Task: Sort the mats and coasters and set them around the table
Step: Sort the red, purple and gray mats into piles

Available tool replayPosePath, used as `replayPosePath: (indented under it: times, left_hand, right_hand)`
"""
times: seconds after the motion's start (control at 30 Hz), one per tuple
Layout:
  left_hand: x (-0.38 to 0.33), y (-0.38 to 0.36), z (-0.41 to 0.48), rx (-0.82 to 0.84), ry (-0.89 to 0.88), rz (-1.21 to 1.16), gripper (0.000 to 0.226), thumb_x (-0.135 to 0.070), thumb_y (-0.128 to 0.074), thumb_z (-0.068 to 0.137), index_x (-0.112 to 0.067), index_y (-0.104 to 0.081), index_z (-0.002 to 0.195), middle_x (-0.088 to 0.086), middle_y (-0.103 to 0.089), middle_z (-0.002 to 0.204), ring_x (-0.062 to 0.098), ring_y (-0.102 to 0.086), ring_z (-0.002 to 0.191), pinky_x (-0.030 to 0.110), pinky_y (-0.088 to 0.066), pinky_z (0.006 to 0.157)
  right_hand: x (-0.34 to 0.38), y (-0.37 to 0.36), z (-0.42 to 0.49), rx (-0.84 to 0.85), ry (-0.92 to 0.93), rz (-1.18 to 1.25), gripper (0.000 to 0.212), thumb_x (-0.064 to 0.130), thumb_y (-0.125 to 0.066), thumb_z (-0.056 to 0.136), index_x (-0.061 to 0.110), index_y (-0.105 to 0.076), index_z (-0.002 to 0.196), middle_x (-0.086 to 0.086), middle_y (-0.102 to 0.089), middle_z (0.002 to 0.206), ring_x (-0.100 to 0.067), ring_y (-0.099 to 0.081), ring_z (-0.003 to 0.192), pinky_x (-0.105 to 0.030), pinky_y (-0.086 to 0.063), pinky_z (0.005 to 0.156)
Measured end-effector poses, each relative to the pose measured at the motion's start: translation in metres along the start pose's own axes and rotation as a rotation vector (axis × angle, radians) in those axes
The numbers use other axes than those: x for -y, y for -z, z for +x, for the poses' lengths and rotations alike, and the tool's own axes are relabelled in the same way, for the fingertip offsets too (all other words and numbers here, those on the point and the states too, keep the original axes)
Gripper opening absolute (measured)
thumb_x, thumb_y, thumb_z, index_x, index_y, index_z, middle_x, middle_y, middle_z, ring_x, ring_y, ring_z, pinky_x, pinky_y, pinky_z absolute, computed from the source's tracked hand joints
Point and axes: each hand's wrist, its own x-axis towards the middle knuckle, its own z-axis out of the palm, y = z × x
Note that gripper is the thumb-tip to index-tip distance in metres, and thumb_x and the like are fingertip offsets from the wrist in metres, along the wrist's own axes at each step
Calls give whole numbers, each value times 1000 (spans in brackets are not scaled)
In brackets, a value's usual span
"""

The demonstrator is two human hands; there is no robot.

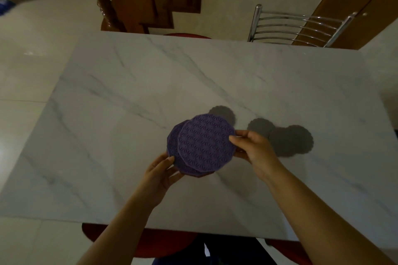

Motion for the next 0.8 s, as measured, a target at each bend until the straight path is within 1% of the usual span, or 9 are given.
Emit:
replayPosePath:
  times: [0.13, 0.2, 0.3, 0.37, 0.47, 0.5, 0.6, 0.67, 0.8]
  left_hand:
    - [1, -2, 0, 19, 2, -27, 30, -15, -55, 84, -11, -66, 112, 9, -73, 108, 23, -71, 93, 35, -59, 75]
    - [1, -2, 0, 36, 5, -33, 29, -14, -55, 84, -12, -69, 109, 9, -73, 106, 23, -71, 92, 34, -59, 74]
    - [2, -4, -1, 78, 12, -46, 29, -14, -53, 86, -12, -69, 110, 9, -72, 106, 22, -71, 92, 35, -60, 77]
    - [4, -6, -1, 88, 19, -66, 31, -14, -51, 87, -11, -66, 114, 9, -72, 106, 22, -70, 93, 35, -60, 79]
    - [4, -6, 0, 74, 26, -90, 34, -14, -50, 86, -11, -62, 118, 8, -71, 107, 21, -70, 92, 35, -59, 81]
    - [3, -6, 0, 72, 28, -88, 35, -14, -50, 86, -10, -61, 119, 9, -71, 107, 22, -70, 93, 35, -59, 82]
    - [0, -4, 1, 80, 36, -67, 37, -16, -51, 86, -9, -60, 121, 10, -71, 108, 22, -71, 93, 35, -60, 80]
    - [-2, -4, 2, 79, 42, -51, 37, -17, -52, 86, -9, -61, 120, 9, -71, 109, 22, -71, 93, 34, -60, 78]
    - [-4, -5, 6, 60, 50, -15, 35, -19, -52, 86, -10, -62, 119, 9, -71, 112, 24, -70, 96, 36, -59, 79]
  right_hand:
    - [-7, -2, 2, -50, 42, -95, 16, 14, -67, 84, 10, -64, 99, -4, -71, 90, -8, -69, 72, -18, -53, 58]
    - [-10, -3, 3, -49, 70, -173, 13, 18, -67, 84, 16, -65, 97, -3, -71, 94, -12, -68, 82, -22, -54, 68]
    - [-17, -6, 4, -69, 81, -191, 8, 18, -68, 84, 20, -65, 91, -5, -70, 98, -20, -66, 92, -35, -55, 85]
    - [-22, -9, 3, -58, 61, -139, 13, 18, -66, 85, 19, -63, 98, -5, -68, 104, -17, -67, 93, -37, -57, 84]
    - [-27, -12, -3, 33, 30, -67, 28, 20, -65, 86, 24, -56, 112, -1, -67, 110, -14, -68, 93, -27, -58, 68]
    - [-28, -13, -4, 53, 36, -66, 31, 20, -66, 86, 26, -55, 114, 0, -66, 112, -15, -68, 95, -26, -58, 69]
    - [-31, -13, -5, 77, 132, -140, 35, 20, -66, 86, 33, -56, 117, 4, -63, 117, -13, -65, 103, -30, -58, 79]
    - [-33, -13, -5, 102, 203, -202, 39, 21, -65, 87, 40, -55, 120, 17, -63, 115, -4, -64, 103, -23, -56, 81]
    - [-38, -14, -4, 104, 237, -257, 47, 27, -65, 87, 36, -51, 131, 27, -62, 116, -2, -62, 107, -20, -52, 88]
